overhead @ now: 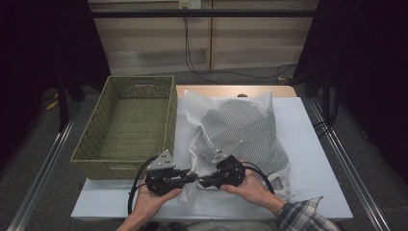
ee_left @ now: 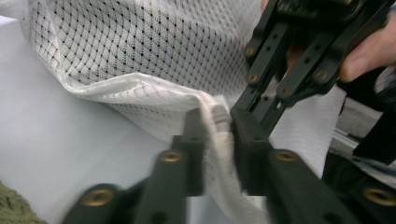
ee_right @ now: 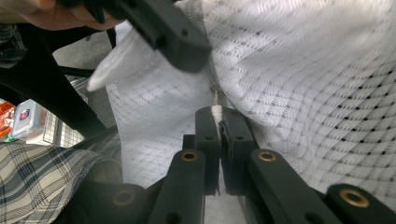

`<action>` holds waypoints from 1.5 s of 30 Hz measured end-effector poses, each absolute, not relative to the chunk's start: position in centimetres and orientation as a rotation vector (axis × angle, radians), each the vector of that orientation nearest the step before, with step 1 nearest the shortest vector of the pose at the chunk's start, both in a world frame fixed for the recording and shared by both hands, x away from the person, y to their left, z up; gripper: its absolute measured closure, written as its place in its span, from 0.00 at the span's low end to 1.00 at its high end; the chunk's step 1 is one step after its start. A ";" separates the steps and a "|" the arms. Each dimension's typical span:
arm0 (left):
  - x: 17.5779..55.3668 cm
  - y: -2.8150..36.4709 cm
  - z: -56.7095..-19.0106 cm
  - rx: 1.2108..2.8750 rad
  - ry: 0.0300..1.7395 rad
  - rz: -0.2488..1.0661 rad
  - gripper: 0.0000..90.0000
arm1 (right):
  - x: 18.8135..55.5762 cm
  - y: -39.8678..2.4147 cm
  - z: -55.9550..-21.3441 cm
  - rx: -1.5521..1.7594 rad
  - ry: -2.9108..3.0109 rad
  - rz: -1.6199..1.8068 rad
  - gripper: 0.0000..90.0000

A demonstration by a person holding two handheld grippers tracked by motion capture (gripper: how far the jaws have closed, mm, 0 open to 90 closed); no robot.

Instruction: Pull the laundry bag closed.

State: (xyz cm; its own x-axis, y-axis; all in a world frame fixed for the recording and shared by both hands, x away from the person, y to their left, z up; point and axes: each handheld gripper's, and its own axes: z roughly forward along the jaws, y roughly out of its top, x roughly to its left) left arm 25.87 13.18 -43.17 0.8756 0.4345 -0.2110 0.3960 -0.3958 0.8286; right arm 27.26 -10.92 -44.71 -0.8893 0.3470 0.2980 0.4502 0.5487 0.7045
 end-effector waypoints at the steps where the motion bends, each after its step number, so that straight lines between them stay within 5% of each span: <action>1: 25.9 13.2 -43.2 2.031 0.608 0.050 0.93 | 27.3 -11.0 -44.7 -0.682 -2.652 -1.272 0.97; 45: 25.8 14.9 -42.7 2.010 0.614 0.075 0.96 | 26.1 -13.6 -44.4 -0.789 -2.656 -1.278 0.97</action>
State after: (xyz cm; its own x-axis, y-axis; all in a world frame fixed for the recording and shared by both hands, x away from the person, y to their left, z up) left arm 25.79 14.90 -42.65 0.8695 0.4517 -0.2000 0.3898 -0.3787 0.8394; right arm 26.07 -13.59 -44.36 -0.8624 0.4117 0.2944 0.4870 0.5164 0.7044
